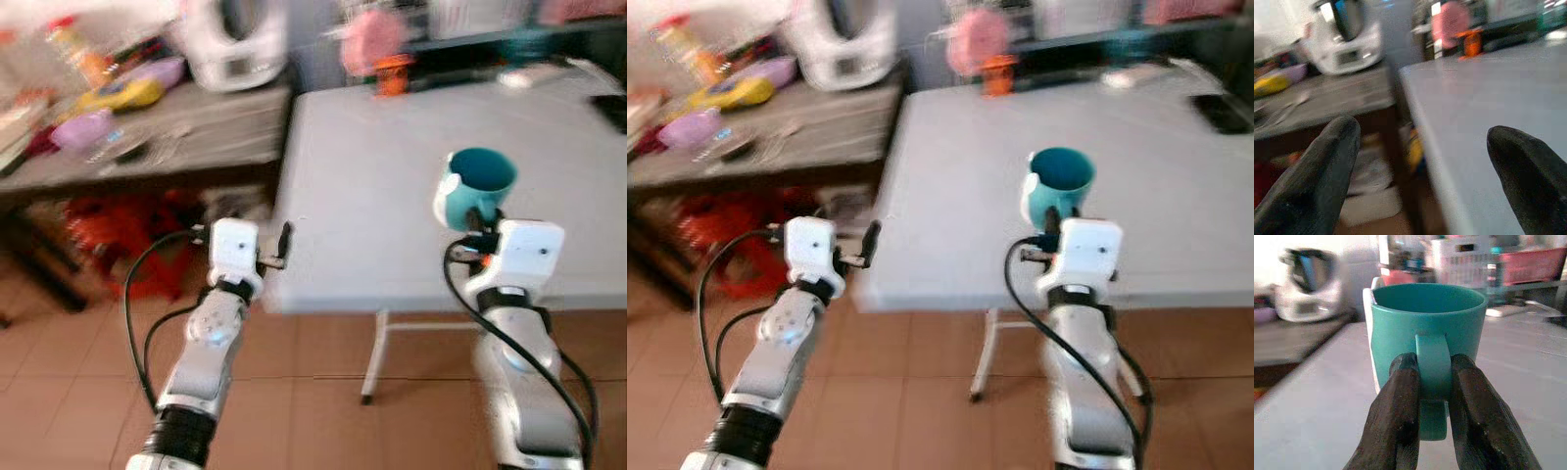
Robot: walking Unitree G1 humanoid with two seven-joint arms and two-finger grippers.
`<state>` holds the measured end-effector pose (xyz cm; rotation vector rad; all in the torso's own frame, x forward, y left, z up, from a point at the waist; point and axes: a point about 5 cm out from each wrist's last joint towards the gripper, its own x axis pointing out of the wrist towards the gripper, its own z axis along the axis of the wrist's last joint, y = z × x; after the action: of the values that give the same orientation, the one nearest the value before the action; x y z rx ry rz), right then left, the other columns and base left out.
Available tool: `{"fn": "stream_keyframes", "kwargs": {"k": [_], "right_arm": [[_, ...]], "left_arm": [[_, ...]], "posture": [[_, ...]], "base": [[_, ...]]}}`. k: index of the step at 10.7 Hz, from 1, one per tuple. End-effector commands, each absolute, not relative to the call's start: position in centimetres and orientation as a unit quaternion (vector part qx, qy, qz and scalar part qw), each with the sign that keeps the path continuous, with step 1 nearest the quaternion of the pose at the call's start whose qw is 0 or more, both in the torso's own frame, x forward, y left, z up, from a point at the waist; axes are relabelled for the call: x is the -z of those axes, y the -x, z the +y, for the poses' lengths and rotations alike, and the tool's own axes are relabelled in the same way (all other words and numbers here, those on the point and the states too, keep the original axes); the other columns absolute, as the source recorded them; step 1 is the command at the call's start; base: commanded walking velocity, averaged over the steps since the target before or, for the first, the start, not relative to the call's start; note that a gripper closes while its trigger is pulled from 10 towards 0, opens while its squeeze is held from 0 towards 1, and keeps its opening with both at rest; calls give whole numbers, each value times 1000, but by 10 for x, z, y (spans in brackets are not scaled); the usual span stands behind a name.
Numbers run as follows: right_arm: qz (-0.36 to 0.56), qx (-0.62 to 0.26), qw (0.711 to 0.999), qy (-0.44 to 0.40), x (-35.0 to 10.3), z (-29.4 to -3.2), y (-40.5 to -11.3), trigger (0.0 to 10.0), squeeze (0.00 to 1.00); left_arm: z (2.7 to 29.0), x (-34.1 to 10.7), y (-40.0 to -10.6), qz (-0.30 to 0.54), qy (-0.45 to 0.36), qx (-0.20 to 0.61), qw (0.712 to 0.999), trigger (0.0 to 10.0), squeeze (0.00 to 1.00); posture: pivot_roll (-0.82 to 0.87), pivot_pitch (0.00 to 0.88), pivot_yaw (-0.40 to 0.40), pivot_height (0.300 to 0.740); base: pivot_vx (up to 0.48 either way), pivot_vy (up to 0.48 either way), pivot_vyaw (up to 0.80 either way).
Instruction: Setting the table
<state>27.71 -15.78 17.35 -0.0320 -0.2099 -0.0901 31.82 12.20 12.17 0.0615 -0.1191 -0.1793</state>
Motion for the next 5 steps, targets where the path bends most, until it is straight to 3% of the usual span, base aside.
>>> {"fn": "stream_keyframes", "kwargs": {"k": [1,5], "right_arm": [[-120,44,992,18,-179,-157,-278,10000,0],[-122,43,991,19,-178,-157,-279,10000,0]], "left_arm": [[122,-123,-319,-63,-33,90,993,10000,0],[117,-125,-320,-74,-36,99,992,10000,0]], "posture": [[-150,38,153,740],[-152,25,151,740]], "base": [[0,469,0],[0,461,0]]}}
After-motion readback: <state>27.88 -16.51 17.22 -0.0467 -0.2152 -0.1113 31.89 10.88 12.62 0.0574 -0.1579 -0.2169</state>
